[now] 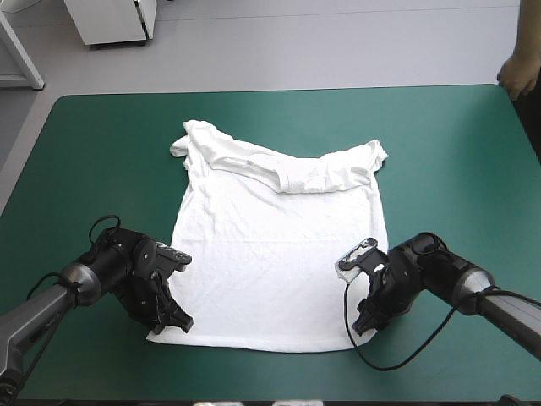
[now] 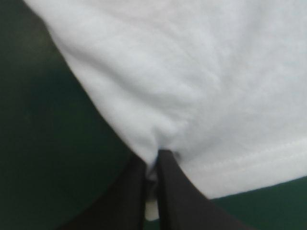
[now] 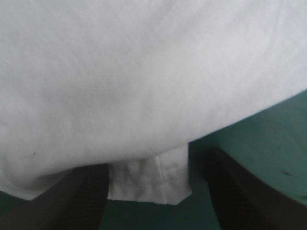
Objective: Fold the cloth
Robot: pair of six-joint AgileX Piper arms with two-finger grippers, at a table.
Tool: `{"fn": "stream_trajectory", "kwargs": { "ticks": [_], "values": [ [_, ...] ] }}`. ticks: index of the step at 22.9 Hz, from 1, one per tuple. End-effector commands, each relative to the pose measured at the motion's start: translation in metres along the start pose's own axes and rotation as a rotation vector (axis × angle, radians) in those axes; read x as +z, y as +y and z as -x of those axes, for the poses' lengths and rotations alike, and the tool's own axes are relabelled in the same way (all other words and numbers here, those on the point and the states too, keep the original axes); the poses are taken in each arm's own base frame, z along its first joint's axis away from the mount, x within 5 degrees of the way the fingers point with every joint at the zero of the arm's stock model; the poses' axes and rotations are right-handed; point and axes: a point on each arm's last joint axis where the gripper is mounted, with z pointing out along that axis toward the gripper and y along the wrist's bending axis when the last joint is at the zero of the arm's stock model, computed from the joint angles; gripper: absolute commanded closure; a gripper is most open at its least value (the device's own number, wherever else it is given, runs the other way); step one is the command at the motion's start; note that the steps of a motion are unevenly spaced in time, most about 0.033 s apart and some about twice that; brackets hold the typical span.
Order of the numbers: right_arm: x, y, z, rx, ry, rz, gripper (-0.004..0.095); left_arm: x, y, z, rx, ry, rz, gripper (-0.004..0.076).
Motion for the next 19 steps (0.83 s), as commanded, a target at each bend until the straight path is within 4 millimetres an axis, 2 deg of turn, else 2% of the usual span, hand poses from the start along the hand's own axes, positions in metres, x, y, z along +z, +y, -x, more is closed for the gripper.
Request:
{"fn": "stream_trajectory", "kwargs": {
  "ticks": [1,3,5,8,10,11,15,19],
  "values": [
    [0.007,0.003,0.003,0.027,0.035,0.047,0.0444,0.049,-0.012,0.020,-0.133,-0.127,-0.136,0.0734],
    [0.015,0.006,0.004,0.056,0.067,0.085,0.0620,0.049,-0.013,0.020,-0.133,-0.125,-0.139,0.0734],
    [0.018,0.007,0.004,0.068,0.090,0.104,0.0918,0.045,-0.013,0.020,-0.125,-0.149,-0.145,0.0734],
    [0.017,0.007,0.005,0.088,0.079,0.102,0.0921,0.037,-0.014,0.017,-0.118,-0.175,-0.147,0.0734],
    [0.005,0.007,0.008,0.130,0.045,0.096,0.0921,0.018,-0.017,0.013,-0.100,-0.204,-0.159,0.0734],
    [-0.012,0.006,0.011,0.137,-0.004,0.078,0.0921,-0.004,-0.020,0.009,-0.078,-0.249,-0.168,0.0734],
    [-0.065,0.003,0.017,0.155,-0.148,0.019,0.0921,-0.065,-0.026,-0.004,-0.019,-0.411,-0.179,0.0734],
    [-0.126,0.000,0.016,0.175,-0.278,-0.051,0.0921,-0.140,-0.033,-0.029,0.052,-0.609,-0.160,0.0734]
  ]
}}
